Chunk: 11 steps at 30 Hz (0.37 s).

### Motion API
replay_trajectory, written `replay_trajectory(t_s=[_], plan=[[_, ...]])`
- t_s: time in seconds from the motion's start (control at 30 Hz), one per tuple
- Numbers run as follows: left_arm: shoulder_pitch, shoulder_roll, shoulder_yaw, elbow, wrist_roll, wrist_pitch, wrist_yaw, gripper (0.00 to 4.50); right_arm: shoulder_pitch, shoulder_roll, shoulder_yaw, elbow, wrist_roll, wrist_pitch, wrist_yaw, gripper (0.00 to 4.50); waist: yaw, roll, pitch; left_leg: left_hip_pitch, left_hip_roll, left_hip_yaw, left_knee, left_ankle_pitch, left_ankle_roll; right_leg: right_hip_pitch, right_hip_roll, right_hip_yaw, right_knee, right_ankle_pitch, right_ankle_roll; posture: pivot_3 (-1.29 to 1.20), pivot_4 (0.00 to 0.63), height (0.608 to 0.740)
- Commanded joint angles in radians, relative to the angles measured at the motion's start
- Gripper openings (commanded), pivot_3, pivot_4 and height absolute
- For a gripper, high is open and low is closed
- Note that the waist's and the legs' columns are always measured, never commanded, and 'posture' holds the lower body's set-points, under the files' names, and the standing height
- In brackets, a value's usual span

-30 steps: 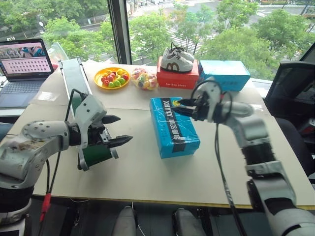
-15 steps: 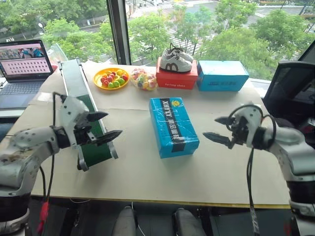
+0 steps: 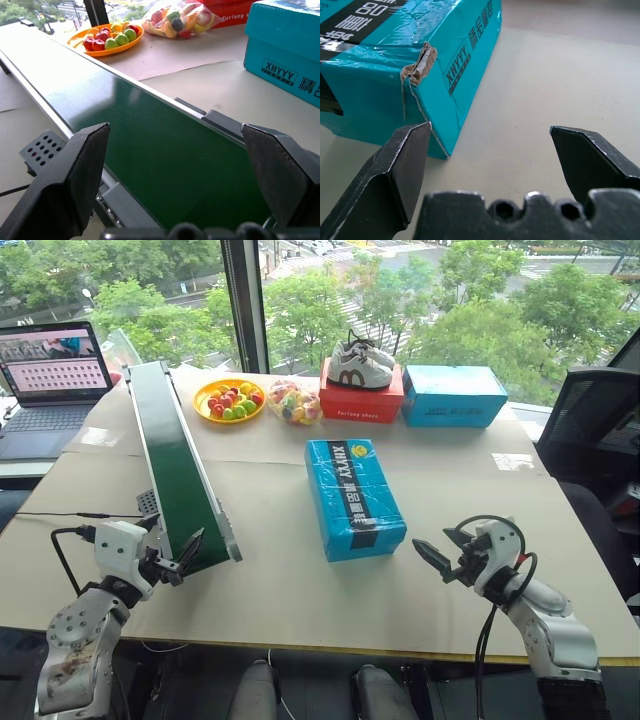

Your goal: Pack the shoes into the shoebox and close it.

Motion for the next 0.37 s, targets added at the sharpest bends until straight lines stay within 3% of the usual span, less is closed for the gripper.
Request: replay_trajectory(t_s=[0.03,0.23,0.37], plan=[[0.031,-0.051,-0.052,-0.013,0.009,-0.052,0.007,4.50,0.047,0.016,-0.066,0.032,-0.026,-0.115,-0.055,4.47,0.001,0.000,-0.002,0.000,0.000,0.000,0.000,0.000,0.000,0.000,0.000,0.000,0.000,0.000,-0.001,0.00,0.150,0.740],[0.035,-0.131,-0.133,0.001,0.057,-0.079,0.062,4.50,0.084,0.056,-0.032,0.033,-0.057,-0.183,-0.093,4.47,-0.007,0.000,-0.004,0.006,0.000,0.000,-0.001,-0.002,-0.003,0.008,0.000,-0.001,-0.005,-0.002,-0.002,0.00,0.150,0.740],[0.033,-0.136,-0.145,0.009,0.064,-0.092,0.074,4.50,0.089,0.070,-0.025,0.030,-0.063,-0.191,-0.106,4.47,-0.012,0.000,-0.004,0.013,0.000,0.000,-0.002,-0.004,-0.006,0.014,0.000,0.000,-0.005,-0.007,0.000,0.00,0.150,0.740]])
